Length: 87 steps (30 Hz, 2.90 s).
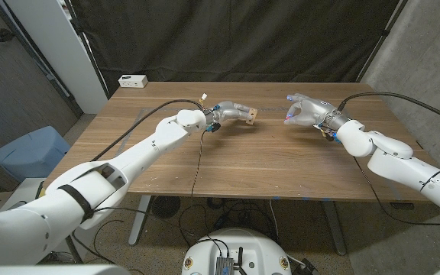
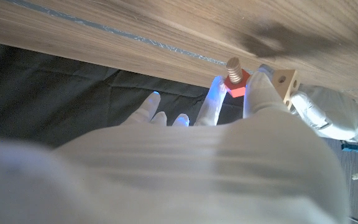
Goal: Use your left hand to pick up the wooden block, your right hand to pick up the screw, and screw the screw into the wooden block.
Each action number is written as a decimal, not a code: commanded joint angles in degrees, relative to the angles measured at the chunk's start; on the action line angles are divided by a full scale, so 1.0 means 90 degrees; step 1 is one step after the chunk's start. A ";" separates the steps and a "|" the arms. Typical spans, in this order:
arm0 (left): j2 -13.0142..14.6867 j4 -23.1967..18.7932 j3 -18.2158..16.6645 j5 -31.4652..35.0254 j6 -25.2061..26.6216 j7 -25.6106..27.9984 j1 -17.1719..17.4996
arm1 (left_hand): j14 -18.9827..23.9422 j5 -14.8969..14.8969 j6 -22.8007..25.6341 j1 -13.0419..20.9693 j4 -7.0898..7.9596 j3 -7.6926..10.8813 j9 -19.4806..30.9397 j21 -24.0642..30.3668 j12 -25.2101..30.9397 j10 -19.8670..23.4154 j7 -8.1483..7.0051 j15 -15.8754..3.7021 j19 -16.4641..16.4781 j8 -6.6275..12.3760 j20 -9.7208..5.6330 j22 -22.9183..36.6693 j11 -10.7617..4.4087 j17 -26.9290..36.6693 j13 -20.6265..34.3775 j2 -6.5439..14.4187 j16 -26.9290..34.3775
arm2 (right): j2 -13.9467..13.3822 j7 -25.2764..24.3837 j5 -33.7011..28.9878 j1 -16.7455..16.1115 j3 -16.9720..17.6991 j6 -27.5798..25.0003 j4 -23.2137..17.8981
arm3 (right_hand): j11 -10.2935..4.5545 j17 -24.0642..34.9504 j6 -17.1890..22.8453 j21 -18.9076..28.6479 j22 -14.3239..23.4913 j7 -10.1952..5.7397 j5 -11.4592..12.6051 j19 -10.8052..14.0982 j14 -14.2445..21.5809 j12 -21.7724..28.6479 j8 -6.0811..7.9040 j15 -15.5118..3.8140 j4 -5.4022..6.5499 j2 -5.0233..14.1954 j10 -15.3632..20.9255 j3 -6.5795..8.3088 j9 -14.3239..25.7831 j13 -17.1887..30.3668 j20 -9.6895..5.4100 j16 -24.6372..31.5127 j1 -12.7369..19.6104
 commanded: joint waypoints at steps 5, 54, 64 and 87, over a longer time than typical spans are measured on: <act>-0.0145 0.0243 -0.0001 -0.0042 -0.0175 -0.0036 -0.0033 | 0.0066 0.0051 0.0077 -0.0007 0.0019 -0.0019 0.0024 0.0037 -0.0013 0.0028 0.0005 -0.0258 -0.0027 0.0026 -0.0002 0.0014 -0.0003 0.0017 0.0019 0.0053 0.0020 | 0.0276 -0.0528 0.0445 -0.0212 0.0213 -0.0300 -0.0180 | -0.0001 0.0023 0.0069 0.0003 0.0014 -0.0013 0.0048 0.0020 0.0060 0.0001 0.0056 -0.0059 -0.0001 0.0061 0.0088 -0.0010 0.0042 0.0015 0.0047 0.0032 0.0039; -0.0743 0.0927 0.0005 -0.0173 -0.0681 0.0046 -0.0148 | 0.0076 0.0056 0.0093 -0.0005 0.0016 -0.0031 0.0024 0.0043 -0.0022 0.0035 0.0026 -0.0245 -0.0019 0.0019 0.0005 0.0015 -0.0003 0.0019 0.0033 0.0070 0.0024 | 0.1843 -0.2270 0.1921 -0.0459 0.0401 -0.0760 -0.0295 | 0.0069 0.0035 0.0023 -0.0017 0.0017 0.0050 0.0002 0.0003 0.0012 -0.0053 0.0206 0.0105 0.0030 0.0109 0.0104 -0.0077 0.0146 0.0023 0.0120 0.0008 0.0001; -0.0813 0.0987 0.0012 -0.0195 -0.0720 0.0039 -0.0152 | 0.0078 0.0059 0.0083 -0.0009 0.0018 -0.0034 0.0024 0.0045 -0.0023 0.0037 0.0034 -0.0239 -0.0012 0.0014 0.0005 0.0015 -0.0004 0.0020 0.0035 0.0077 0.0025 | 0.2213 -0.2622 0.2041 -0.0381 0.0326 -0.0686 -0.0126 | 0.0085 0.0035 0.0021 -0.0020 0.0018 0.0076 -0.0011 -0.0003 0.0000 -0.0061 0.0231 0.0126 0.0029 0.0111 0.0105 -0.0090 0.0158 0.0024 0.0136 0.0002 -0.0003; -0.0970 0.1170 0.0041 -0.0215 -0.0760 0.0035 -0.0200 | 0.0076 0.0060 0.0080 -0.0001 0.0011 -0.0037 0.0025 0.0043 -0.0027 0.0039 0.0047 -0.0232 -0.0014 0.0010 0.0011 0.0015 -0.0003 0.0018 0.0041 0.0082 0.0022 | 0.2974 -0.3404 0.2270 -0.0283 0.0212 -0.0407 0.0307 | 0.0112 0.0034 0.0006 -0.0016 0.0019 0.0091 -0.0030 0.0009 0.0038 -0.0068 0.0260 0.0142 0.0016 0.0128 0.0110 -0.0101 0.0157 0.0027 0.0125 0.0014 0.0019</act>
